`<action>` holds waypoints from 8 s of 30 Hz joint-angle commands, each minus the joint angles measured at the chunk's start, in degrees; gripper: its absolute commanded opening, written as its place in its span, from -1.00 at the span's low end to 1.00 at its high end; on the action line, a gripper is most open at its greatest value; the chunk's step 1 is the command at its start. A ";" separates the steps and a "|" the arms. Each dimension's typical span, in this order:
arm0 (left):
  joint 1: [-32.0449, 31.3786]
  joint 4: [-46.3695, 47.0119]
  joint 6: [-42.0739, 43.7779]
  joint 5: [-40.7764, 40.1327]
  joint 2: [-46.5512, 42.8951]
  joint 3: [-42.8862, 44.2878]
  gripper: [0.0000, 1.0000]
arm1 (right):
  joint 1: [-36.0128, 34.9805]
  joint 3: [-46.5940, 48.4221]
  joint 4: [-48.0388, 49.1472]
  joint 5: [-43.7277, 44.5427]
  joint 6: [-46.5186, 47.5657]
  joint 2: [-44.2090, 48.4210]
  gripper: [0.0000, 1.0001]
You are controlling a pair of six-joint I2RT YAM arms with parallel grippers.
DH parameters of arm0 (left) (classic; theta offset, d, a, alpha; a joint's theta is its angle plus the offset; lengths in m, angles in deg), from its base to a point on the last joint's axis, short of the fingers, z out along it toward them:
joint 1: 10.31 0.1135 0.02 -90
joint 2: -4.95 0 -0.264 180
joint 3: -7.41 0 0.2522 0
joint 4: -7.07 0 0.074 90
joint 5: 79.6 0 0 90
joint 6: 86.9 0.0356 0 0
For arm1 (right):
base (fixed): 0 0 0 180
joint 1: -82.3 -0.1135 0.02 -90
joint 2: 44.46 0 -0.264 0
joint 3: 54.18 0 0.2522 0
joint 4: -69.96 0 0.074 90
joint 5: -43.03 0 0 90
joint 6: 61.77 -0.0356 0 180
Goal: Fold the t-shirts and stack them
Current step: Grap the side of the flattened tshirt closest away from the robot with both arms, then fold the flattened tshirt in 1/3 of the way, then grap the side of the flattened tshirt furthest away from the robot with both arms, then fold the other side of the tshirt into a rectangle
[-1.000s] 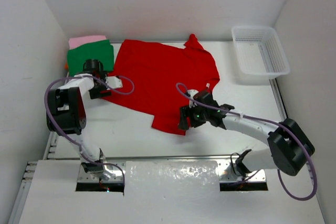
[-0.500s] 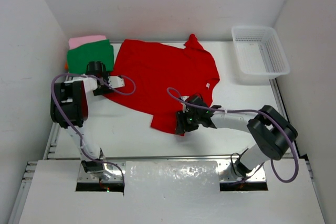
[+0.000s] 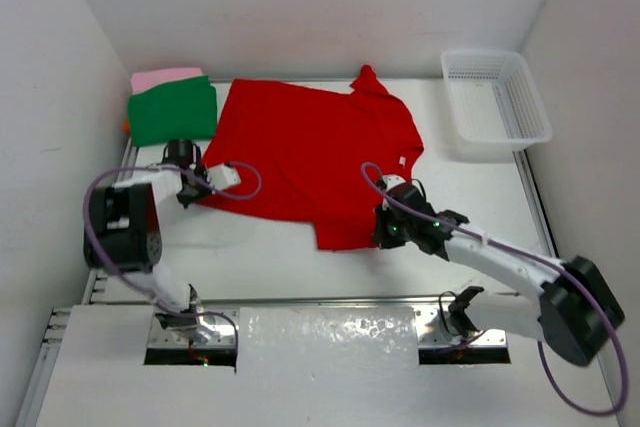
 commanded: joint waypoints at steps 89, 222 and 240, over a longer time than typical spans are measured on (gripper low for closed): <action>-3.43 -23.97 -26.75 10.65 1.93 19.94 -0.11 | 35.69 27.75 -16.06 -5.24 13.61 -19.14 0.19; 3.93 -12.10 -54.68 24.26 14.85 33.28 -1.00 | 19.86 62.23 -5.71 -3.74 24.25 -48.16 -1.00; 4.20 -26.76 -23.40 17.93 -5.90 15.79 -1.00 | 29.98 15.17 -6.29 -5.61 20.63 0.99 -1.00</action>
